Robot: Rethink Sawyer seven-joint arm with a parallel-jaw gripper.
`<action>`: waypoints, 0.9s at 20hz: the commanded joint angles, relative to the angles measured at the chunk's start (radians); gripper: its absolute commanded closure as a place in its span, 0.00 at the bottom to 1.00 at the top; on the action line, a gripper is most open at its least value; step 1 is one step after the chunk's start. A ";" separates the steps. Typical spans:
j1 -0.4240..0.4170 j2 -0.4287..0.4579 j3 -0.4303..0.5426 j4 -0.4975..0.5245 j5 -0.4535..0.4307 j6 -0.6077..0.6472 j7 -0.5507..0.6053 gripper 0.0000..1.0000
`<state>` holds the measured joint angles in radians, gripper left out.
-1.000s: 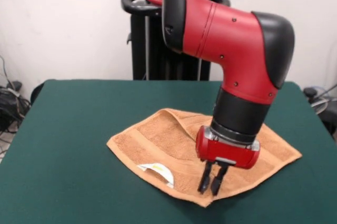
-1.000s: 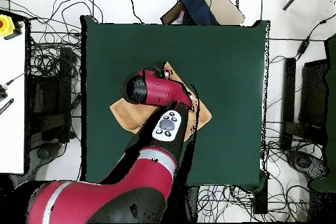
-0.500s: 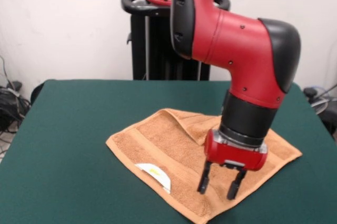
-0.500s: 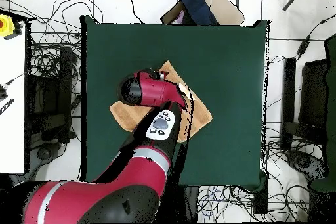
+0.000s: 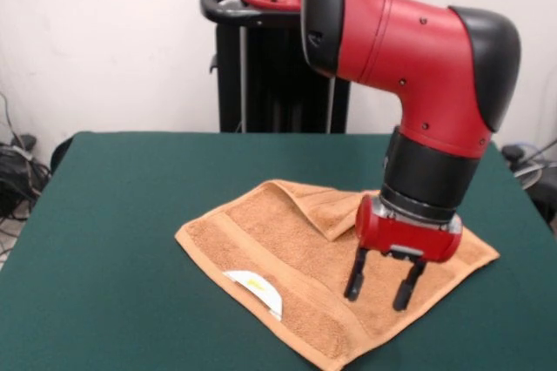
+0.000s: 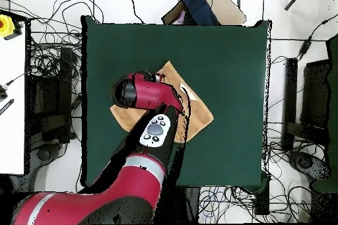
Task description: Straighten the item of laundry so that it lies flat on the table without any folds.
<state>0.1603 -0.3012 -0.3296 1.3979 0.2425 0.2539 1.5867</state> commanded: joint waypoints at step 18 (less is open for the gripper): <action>-0.114 0.012 0.173 0.520 -0.028 -0.195 0.254 0.00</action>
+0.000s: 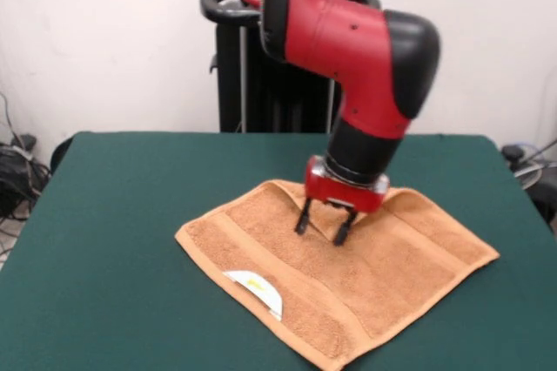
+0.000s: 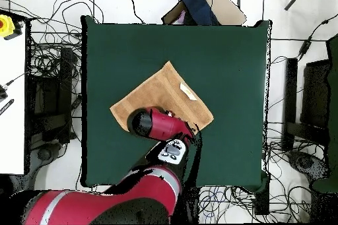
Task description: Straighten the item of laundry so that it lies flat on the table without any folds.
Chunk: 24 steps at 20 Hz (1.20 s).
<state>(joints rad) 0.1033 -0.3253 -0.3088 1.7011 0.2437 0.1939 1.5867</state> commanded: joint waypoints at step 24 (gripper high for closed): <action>-0.143 0.005 0.242 0.294 0.062 0.235 0.177 0.00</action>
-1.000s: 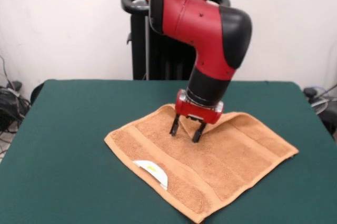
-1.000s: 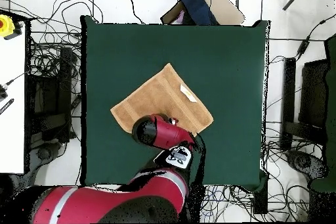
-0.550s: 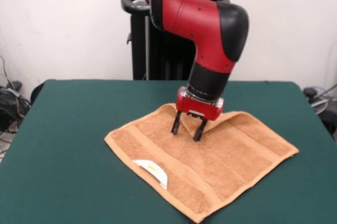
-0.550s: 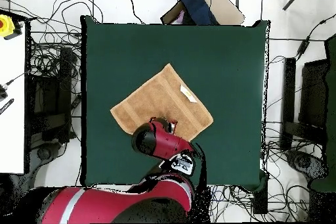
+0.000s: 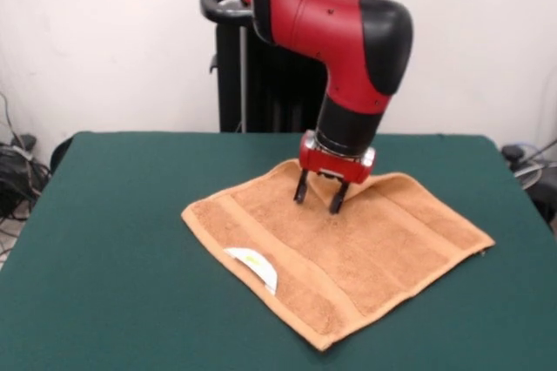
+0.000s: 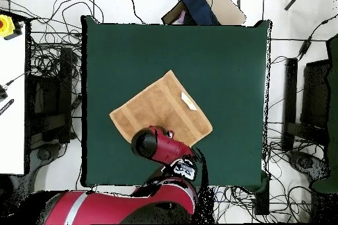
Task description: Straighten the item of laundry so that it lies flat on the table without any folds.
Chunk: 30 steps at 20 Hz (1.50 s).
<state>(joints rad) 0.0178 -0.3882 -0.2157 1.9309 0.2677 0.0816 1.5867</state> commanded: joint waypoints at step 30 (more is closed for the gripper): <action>-0.050 0.012 0.128 -0.021 -0.043 0.640 0.151 0.00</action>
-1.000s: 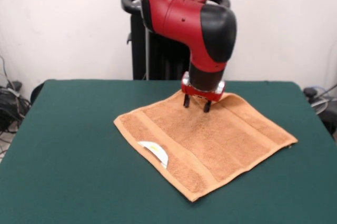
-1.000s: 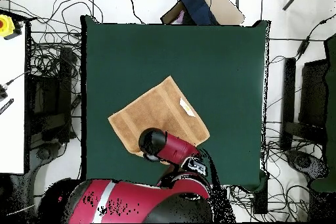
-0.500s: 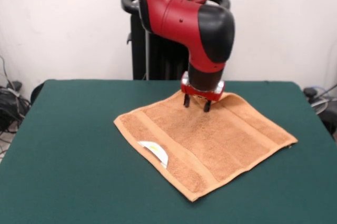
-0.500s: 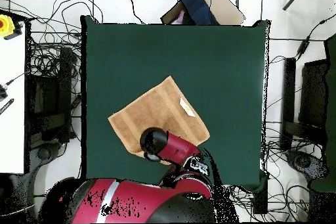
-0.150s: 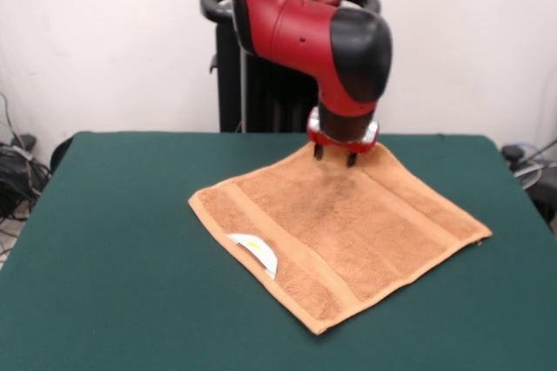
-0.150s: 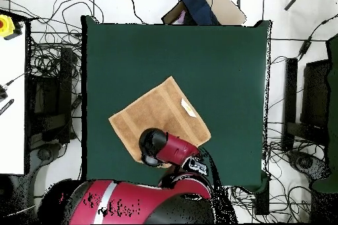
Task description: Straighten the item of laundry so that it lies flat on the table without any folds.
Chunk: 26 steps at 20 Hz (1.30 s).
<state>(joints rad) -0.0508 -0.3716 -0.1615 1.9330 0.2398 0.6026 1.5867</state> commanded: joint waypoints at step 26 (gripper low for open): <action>0.071 -0.264 0.097 0.169 0.017 -0.616 0.263 0.00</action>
<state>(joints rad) 0.0067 -0.5049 -0.1261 2.1232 0.2166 -0.0251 1.5943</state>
